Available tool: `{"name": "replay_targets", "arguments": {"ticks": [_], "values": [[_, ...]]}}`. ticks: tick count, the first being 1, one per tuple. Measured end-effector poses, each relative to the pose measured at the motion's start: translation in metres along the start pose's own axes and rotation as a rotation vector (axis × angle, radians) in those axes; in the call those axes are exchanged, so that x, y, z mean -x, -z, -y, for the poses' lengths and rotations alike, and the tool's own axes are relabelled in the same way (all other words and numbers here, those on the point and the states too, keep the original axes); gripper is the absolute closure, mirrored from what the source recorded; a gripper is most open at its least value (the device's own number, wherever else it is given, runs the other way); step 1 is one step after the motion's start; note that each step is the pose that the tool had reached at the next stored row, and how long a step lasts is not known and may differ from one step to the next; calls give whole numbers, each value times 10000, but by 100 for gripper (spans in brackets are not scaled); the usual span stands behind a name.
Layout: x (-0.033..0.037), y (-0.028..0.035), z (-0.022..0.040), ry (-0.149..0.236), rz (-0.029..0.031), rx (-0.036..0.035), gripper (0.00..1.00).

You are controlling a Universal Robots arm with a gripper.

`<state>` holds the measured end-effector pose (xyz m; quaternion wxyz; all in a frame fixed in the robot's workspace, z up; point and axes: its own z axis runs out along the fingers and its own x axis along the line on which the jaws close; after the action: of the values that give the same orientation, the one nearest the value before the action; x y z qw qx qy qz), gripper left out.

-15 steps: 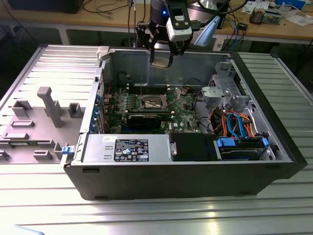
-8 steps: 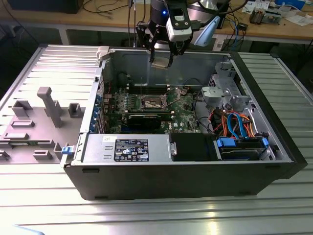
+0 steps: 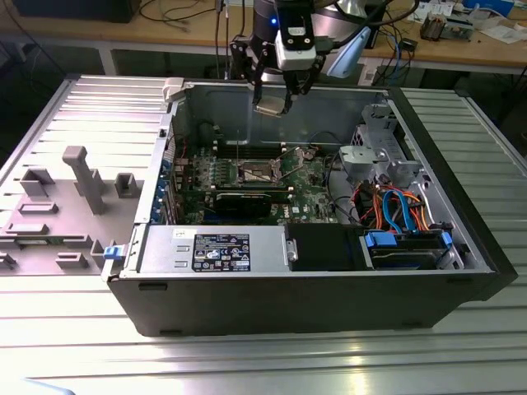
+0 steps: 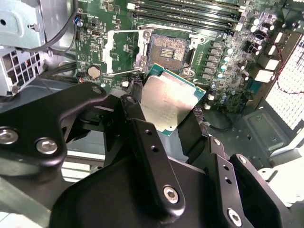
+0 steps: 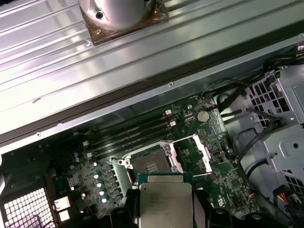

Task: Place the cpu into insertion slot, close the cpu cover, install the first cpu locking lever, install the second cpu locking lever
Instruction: 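Place the cpu into insertion slot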

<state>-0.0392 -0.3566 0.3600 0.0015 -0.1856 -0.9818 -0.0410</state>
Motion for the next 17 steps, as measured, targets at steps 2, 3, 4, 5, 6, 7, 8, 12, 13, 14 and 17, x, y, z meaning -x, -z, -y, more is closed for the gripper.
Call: {"name": "replay_targets", "arguments": {"ticks": [2,3,4,5,6,7,8,12,13,14,17], "values": [[0,-1,0,-160,13,2,45],[0,-2,0,-243,20,3,45],[0,-3,0,-343,27,6,45],[0,-3,0,-424,34,7,45],[0,-4,0,-518,42,9,45],[0,-5,0,-613,49,11,45],[0,-6,0,-716,58,12,45],[0,-7,1,-980,79,17,45],[0,-7,1,-981,79,17,45],[0,-7,1,-982,79,17,45],[0,-7,1,-984,79,17,45]]}}
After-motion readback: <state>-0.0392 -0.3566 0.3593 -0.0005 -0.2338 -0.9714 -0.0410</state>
